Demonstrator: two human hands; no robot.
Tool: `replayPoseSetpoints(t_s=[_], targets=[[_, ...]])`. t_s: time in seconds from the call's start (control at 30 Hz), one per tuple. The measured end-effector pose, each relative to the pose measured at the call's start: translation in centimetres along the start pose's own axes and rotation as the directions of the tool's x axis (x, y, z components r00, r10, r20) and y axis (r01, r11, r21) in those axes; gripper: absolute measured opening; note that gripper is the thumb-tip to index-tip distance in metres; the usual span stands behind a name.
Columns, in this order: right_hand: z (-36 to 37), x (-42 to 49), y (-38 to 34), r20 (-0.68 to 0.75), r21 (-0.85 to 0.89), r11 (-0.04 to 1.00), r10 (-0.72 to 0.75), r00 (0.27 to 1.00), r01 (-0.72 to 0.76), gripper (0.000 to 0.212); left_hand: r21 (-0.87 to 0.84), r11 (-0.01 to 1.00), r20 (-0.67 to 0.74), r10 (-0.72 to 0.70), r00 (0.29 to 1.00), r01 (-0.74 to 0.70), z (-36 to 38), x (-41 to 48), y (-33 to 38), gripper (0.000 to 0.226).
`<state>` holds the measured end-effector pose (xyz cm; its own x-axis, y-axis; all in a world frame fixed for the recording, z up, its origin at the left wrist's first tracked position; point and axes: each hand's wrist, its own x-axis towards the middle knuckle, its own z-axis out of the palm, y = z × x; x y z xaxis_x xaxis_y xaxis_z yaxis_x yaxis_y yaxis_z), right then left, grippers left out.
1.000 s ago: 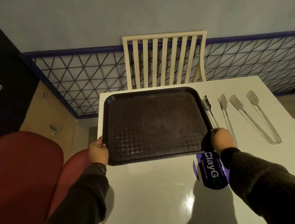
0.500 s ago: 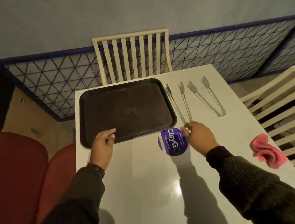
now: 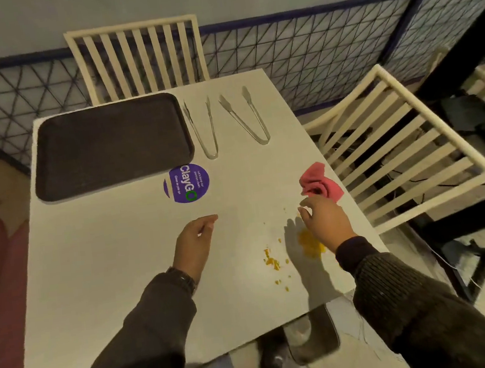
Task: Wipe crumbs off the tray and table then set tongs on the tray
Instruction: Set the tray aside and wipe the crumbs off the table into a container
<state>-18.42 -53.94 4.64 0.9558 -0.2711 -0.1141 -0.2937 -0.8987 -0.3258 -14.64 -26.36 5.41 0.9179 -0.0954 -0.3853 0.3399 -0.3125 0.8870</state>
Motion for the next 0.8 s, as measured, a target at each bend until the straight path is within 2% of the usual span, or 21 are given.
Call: replayPoseSetpoints(t_s=[0.2, 0.3, 0.43, 0.53, 0.57, 0.63, 0.7, 0.77, 0.8], targets=[[-1.6, 1.3, 5.5, -0.029, 0.034, 0.999, 0.003, 1.000, -0.002, 0.020, 0.004, 0.998, 0.053, -0.063, 0.997, 0.063, 6.2, -3.2, -0.1, 0.024], [-1.7, 4.1, 6.5, -0.031, 0.088, 0.992, 0.094, 0.995, -0.091, 0.021, 0.045, 0.996, 0.073, -0.081, 0.994, 0.078, 7.9, -3.3, -0.1, 0.028], [0.6, 7.5, 6.8, 0.068, 0.100, 0.972, 0.208, 0.976, -0.214, 0.031, 0.103, 0.991, 0.082, -0.089, 0.993, 0.081, 9.1, -2.4, -0.5, 0.028], [2.1, 8.6, 6.7, 0.035, 0.195, 0.944, 0.264, 0.964, -0.266, 0.018, 0.136, 0.988, 0.093, -0.092, 0.991, 0.079, 9.3, -1.8, -0.8, 0.030], [2.4, 8.8, 6.6, 0.010, 0.243, 0.930, 0.283, 0.959, -0.277, 0.021, 0.142, 0.987, 0.100, -0.093, 0.991, 0.078, 9.3, -1.6, -0.9, 0.030], [1.9, 8.8, 5.5, 0.013, 0.395, 0.879, 0.285, 0.958, -0.267, 0.027, 0.157, 0.985, 0.108, -0.087, 0.990, 0.069, 8.8, -1.4, -1.0, 0.031], [2.0, 9.2, 3.3, 0.088, 0.540, 0.803, 0.245, 0.965, -0.253, 0.023, 0.162, 0.985, 0.097, -0.071, 0.993, 0.055, 7.8, -1.0, -1.1, 0.031], [3.1, 9.3, -0.2, 0.166, 0.691, 0.677, 0.194, 0.967, -0.254, 0.017, 0.149, 0.988, 0.056, -0.048, 0.997, 0.040, 6.3, -0.6, -1.3, 0.030], [3.8, 9.1, -1.9, 0.157, 0.739, 0.629, 0.188, 0.970, -0.242, 0.012, 0.140, 0.989, 0.032, -0.042, 0.999, 0.037, 5.4, -0.5, -1.3, 0.029]])
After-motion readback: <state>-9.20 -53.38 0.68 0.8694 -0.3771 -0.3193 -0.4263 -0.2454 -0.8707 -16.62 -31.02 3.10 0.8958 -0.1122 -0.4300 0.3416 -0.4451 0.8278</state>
